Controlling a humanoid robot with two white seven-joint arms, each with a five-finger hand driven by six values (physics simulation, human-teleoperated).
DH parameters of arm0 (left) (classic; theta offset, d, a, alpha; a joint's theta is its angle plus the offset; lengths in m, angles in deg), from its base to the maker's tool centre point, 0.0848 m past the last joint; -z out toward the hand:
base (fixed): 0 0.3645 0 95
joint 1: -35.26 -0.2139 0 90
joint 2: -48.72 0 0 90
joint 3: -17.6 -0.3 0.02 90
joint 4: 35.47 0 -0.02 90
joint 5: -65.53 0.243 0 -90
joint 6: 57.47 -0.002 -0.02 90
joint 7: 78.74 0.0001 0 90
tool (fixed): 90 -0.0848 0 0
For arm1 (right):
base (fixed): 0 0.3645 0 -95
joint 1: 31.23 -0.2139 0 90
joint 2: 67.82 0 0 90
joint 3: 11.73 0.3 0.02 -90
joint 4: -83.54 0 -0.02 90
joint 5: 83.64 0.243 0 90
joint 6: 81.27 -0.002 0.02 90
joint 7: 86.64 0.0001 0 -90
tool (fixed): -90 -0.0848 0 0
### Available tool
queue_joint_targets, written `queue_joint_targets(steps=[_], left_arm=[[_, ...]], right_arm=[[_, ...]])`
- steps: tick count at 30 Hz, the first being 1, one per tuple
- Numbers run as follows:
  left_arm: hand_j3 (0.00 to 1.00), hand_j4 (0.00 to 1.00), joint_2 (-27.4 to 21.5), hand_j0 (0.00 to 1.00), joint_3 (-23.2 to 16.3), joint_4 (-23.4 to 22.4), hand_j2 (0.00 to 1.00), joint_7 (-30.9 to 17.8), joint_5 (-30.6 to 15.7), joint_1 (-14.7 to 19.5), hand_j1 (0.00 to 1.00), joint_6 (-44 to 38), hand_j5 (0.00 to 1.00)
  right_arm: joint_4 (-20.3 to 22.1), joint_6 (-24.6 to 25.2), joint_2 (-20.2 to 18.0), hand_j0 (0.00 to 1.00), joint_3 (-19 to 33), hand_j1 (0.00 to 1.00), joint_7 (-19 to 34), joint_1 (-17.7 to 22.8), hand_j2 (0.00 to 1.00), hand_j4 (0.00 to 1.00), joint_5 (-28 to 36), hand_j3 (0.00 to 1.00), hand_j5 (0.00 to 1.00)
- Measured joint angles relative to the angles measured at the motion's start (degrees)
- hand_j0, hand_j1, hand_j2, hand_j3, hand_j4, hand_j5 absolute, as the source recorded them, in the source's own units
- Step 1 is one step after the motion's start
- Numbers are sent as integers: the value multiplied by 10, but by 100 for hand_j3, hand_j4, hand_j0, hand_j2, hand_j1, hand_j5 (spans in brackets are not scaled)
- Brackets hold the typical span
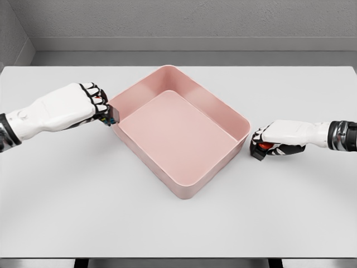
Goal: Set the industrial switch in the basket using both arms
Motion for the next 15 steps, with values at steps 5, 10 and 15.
queue_joint_targets(steps=[5,10,15], left_arm=[[40,40,7,40,-1,0,40,-1,2,4,40,0,40],[40,40,17,40,-8,-2,40,-2,5,15,40,0,40],[40,40,35,40,-11,-3,40,-3,16,17,40,0,40]], right_arm=[[0,-2,-2,50,3,50,4,-9,50,50,-1,50,50],[-1,-3,-10,49,5,49,4,-12,49,49,-1,49,49],[-1,-4,-22,49,8,49,4,-18,49,49,-1,49,49]])
